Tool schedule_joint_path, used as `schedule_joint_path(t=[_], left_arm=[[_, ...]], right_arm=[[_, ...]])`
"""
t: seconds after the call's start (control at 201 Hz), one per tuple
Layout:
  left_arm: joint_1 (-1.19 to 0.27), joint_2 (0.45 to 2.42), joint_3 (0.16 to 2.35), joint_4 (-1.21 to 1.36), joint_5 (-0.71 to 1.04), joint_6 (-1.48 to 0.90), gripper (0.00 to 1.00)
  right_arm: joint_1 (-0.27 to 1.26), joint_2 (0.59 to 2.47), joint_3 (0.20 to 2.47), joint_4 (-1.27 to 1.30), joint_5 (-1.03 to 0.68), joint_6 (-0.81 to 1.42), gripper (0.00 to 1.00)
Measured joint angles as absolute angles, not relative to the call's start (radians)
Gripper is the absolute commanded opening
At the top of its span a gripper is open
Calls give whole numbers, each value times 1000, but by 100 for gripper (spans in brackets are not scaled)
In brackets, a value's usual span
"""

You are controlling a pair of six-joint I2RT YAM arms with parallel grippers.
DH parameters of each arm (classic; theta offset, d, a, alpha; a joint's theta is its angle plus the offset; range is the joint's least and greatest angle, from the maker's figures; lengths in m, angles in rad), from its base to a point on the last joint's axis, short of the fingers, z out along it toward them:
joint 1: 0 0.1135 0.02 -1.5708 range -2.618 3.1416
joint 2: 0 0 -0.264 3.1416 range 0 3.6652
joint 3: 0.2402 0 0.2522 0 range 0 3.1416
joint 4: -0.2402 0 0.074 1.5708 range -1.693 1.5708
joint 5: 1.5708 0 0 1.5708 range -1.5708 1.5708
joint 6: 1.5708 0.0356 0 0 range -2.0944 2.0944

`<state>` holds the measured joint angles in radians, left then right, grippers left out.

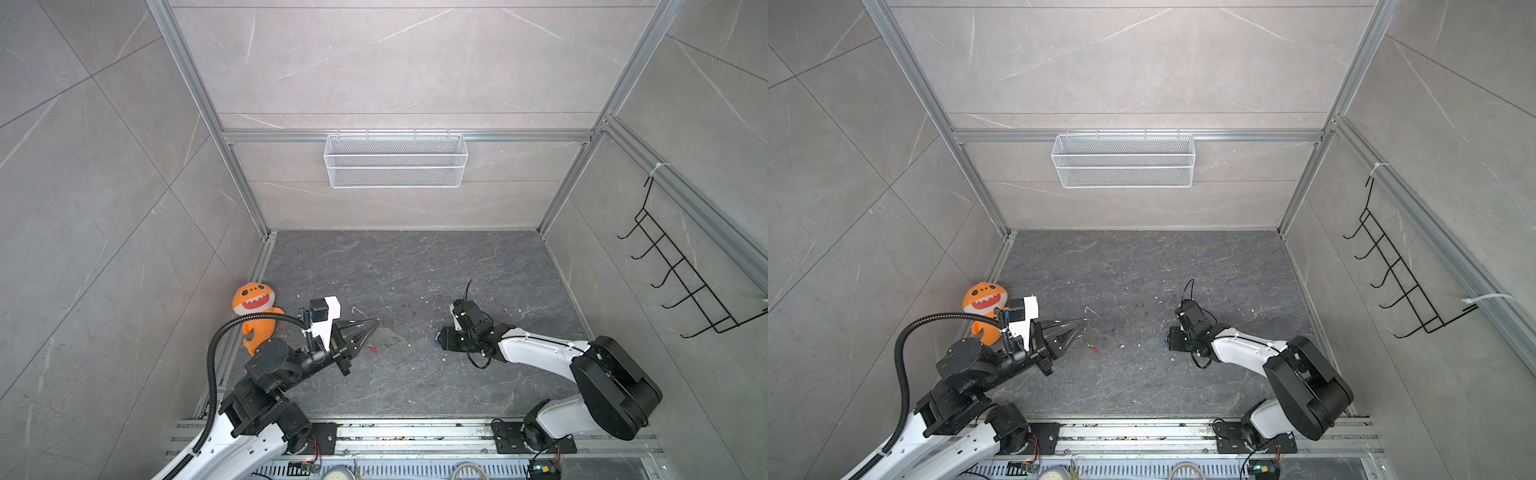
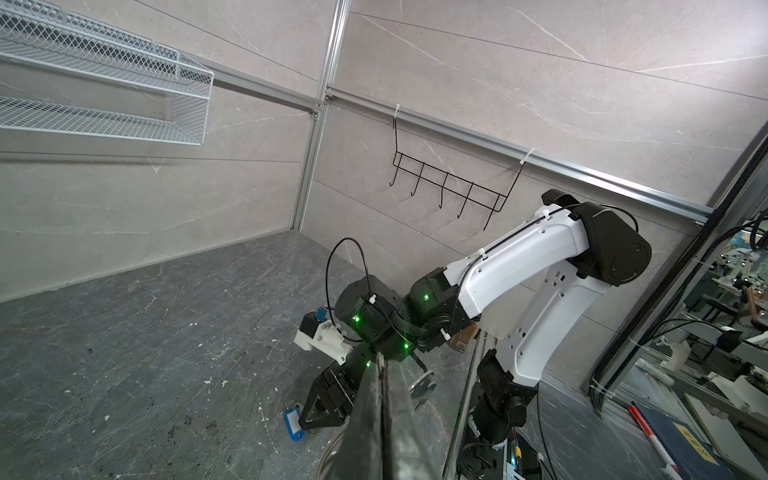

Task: Remove the keys from the keyring
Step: 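Lower the blue-tagged key to the table and open the right gripper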

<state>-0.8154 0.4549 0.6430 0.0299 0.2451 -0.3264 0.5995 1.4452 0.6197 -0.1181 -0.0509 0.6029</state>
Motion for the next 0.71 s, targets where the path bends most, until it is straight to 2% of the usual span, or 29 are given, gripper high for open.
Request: schedule_joint_path(t=[0.393,0.707], left_arm=[[-815,456,643,29,230,-329,0],[-815,479,678,20,189,-354,0]], right_arm=[[599,1121,685,-276,-31,561,55],[599,950,712,-204,-249,500,54]])
